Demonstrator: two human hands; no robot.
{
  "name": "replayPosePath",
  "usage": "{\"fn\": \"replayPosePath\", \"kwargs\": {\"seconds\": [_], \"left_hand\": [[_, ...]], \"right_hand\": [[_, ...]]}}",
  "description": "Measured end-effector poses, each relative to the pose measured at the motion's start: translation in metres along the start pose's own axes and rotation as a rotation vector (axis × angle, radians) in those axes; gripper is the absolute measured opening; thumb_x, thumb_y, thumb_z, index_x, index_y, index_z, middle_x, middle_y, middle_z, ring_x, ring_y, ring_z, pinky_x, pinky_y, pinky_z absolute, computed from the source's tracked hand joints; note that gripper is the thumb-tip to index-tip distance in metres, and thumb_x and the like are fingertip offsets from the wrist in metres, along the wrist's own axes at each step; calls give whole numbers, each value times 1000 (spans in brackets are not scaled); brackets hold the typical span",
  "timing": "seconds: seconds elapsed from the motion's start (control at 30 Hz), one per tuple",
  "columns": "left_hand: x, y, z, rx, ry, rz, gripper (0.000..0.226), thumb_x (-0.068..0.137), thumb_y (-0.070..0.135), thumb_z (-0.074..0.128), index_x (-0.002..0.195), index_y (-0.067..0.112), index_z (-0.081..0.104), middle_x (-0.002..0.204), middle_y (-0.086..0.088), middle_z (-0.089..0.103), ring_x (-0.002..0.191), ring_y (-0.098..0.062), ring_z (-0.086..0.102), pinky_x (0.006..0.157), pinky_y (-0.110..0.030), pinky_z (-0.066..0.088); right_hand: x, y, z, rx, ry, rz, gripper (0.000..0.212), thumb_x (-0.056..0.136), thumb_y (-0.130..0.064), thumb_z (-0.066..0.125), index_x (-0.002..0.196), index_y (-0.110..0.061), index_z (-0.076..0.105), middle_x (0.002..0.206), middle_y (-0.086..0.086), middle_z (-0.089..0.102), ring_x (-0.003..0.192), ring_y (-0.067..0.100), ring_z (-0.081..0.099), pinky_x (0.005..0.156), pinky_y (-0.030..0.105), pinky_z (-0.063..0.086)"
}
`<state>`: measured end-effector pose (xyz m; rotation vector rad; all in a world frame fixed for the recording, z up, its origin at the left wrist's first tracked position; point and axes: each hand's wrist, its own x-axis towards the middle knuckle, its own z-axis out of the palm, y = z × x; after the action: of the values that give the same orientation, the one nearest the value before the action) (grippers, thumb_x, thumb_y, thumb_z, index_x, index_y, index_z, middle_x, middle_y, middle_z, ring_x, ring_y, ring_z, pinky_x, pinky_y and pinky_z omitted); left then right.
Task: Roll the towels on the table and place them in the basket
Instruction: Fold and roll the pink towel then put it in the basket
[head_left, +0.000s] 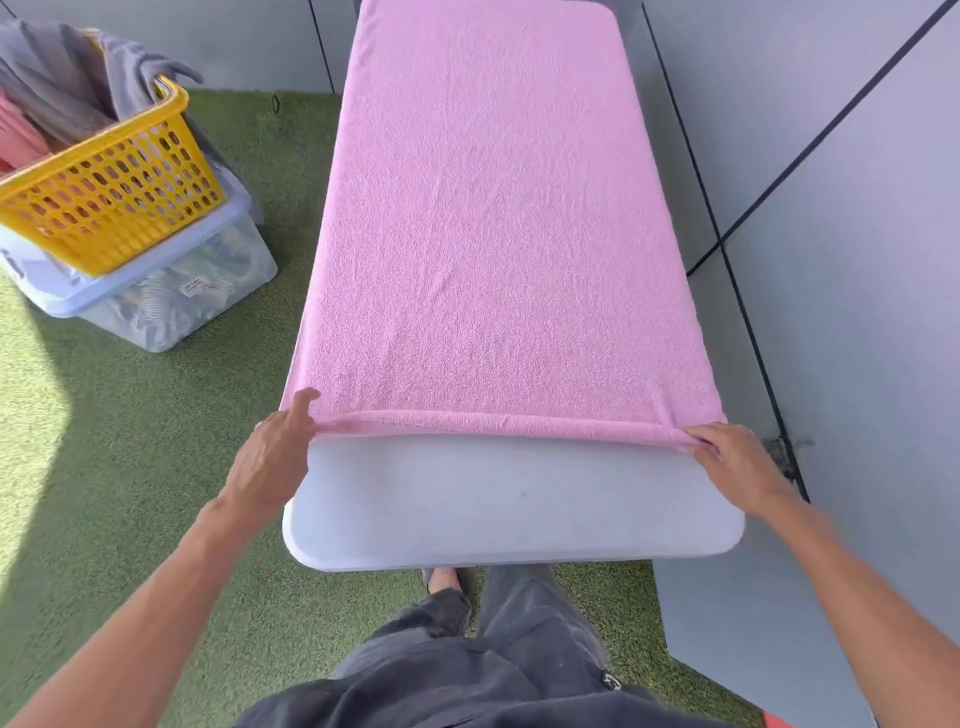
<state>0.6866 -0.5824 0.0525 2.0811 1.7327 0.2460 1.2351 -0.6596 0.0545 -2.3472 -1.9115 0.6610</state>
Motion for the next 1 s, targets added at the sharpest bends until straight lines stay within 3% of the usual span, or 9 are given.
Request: {"fn": "replayPosePath", "kwargs": {"seconds": [0.07,0.17,0.3,0.4,0.53,0.67,0.83,0.93,1.0], "left_hand": [[2,2,-5,-84,-51,-123,39,95,3,52,128,14,36,94,-8,67,71,-26,63,59,-39,51],[22,-2,-13,-230,-56,-289,41,88,10,67,122,11,44,100,-6,61,85,-26,61,73,-39,50],[28,-2,-11,-76,-16,-212,11,85,4,68,90,14,66,101,-11,52,95,-33,54,80,-42,49],[9,7,5,71,150,-122,19,88,-6,57,97,5,69,95,-13,55,92,-33,51,72,-44,50],[-16,14,28,187,151,-15,39,80,-9,63,118,1,58,112,-17,54,101,-36,49,80,-49,54],[2,11,21,171,119,-45,44,78,-19,56,116,1,61,109,-17,58,98,-38,51,71,-51,52],[19,3,1,57,-2,-32,28,86,-7,58,112,3,66,99,-13,65,92,-35,59,76,-47,49],[15,-11,-15,-78,-173,-78,28,86,5,67,114,11,66,104,-6,70,93,-24,64,85,-40,51],[22,-15,-25,-119,-326,-143,32,84,11,71,114,16,61,101,-4,71,88,-18,67,86,-39,54]], "right_hand": [[2,-4,-14,134,-108,73,13,89,-7,64,99,-15,67,97,1,69,88,21,62,72,25,37],[12,-11,-17,255,-17,151,20,85,-10,69,88,-28,60,92,2,66,87,19,61,72,24,41],[-2,-30,10,-58,312,158,12,84,-14,70,83,-26,69,99,2,58,102,28,44,87,40,37],[-21,-40,29,-92,432,120,20,84,-10,69,104,-15,71,106,10,55,104,33,43,93,44,38],[-26,-39,47,-42,375,53,44,82,-9,71,123,-1,59,116,15,50,114,34,41,103,41,36],[5,-34,32,-9,292,49,32,80,3,69,112,1,66,106,16,59,106,37,48,99,40,34],[18,-24,0,31,77,-39,17,84,0,66,100,-1,72,91,16,69,89,37,59,84,43,43],[12,-21,-21,186,-122,53,10,86,-12,70,95,-13,71,87,4,70,84,22,62,74,18,43],[17,-18,-24,320,-137,132,15,83,-12,74,95,-17,67,90,4,68,84,20,63,68,16,43]]}}
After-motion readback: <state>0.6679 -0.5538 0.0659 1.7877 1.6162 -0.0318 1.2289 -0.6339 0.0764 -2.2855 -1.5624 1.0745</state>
